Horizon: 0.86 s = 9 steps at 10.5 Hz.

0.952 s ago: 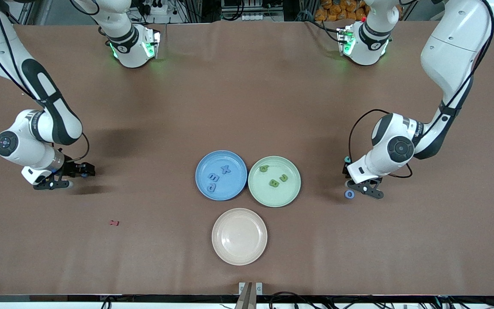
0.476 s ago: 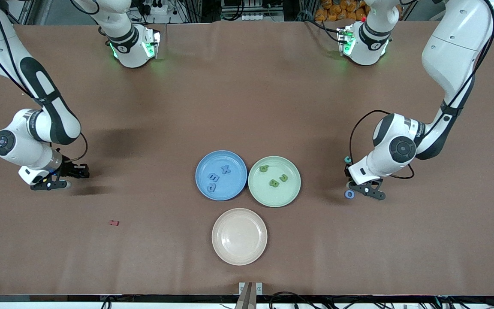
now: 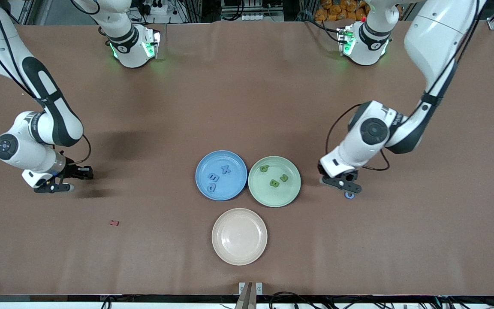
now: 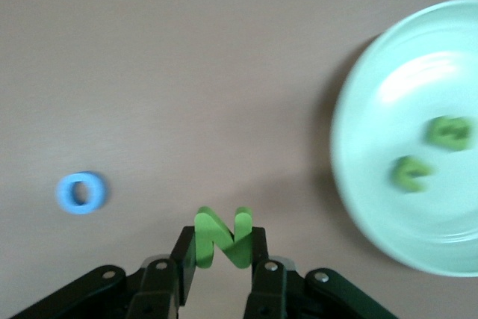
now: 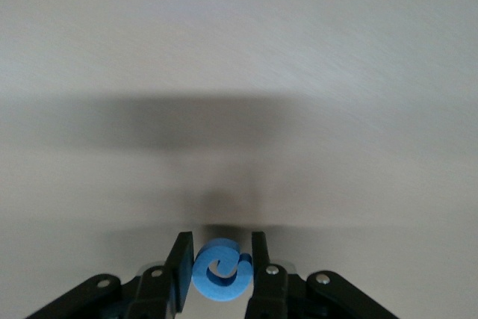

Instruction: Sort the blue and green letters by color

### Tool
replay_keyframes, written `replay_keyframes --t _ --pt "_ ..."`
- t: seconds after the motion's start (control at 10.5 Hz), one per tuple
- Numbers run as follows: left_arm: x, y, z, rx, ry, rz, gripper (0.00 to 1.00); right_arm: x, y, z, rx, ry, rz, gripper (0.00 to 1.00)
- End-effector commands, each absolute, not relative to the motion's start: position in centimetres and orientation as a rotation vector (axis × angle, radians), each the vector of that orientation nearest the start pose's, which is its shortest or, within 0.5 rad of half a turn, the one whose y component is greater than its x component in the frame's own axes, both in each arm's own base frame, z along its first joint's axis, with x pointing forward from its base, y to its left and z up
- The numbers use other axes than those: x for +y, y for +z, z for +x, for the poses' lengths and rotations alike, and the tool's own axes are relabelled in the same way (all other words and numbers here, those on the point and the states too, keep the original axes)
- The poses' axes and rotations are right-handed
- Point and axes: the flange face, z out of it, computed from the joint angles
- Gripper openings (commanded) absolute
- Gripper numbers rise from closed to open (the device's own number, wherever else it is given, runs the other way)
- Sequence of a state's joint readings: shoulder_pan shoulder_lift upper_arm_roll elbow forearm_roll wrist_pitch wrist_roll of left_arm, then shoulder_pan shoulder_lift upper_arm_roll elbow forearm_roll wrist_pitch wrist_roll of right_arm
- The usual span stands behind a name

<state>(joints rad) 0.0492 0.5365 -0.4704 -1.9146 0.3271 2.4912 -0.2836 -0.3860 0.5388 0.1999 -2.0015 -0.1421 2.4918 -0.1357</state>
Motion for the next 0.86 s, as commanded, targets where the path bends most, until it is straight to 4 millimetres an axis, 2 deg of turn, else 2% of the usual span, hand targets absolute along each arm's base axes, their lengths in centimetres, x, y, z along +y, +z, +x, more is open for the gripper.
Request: replay_keyframes --t 0.0,0.1,0.29,0.38,0.48,0.57,0.67,0.76 --pt "-33.7 27.6 56.3 0.347 -0.213 -3.208 0.00 -1.4 24.1 64.9 0.075 0.012 -3.105 0.00" --pt "-36.1 27.8 55.6 0.312 -0.222 -3.227 0.00 3.7 25.6 66.1 0.157 -0.019 -3.047 0.00" --pt "-40.1 27.2 54.3 0.256 -0.209 -3.257 0.00 12.4 26.4 67.0 0.273 -0.005 -2.914 0.00" --pt "-41.3 26.9 54.0 0.237 -0.208 -3.266 0.22 16.5 26.6 67.1 0.335 0.014 -2.854 0.00" --pt "-41.8 26.8 53.8 0.239 -0.206 -3.268 0.74 20.2 26.6 66.5 0.406 0.045 -2.811 0.00" --pt "-41.7 27.1 54.0 0.243 -0.218 -3.266 1.00 24.2 26.5 65.8 0.471 0.075 -2.779 0.00" --pt "-41.4 27.6 54.3 0.233 -0.231 -3.268 1.00 27.5 26.9 65.2 0.542 0.091 -2.749 0.00" --pt "-41.1 28.6 55.0 0.220 -0.262 -3.271 1.00 29.5 27.0 64.7 0.616 0.094 -2.722 0.00"
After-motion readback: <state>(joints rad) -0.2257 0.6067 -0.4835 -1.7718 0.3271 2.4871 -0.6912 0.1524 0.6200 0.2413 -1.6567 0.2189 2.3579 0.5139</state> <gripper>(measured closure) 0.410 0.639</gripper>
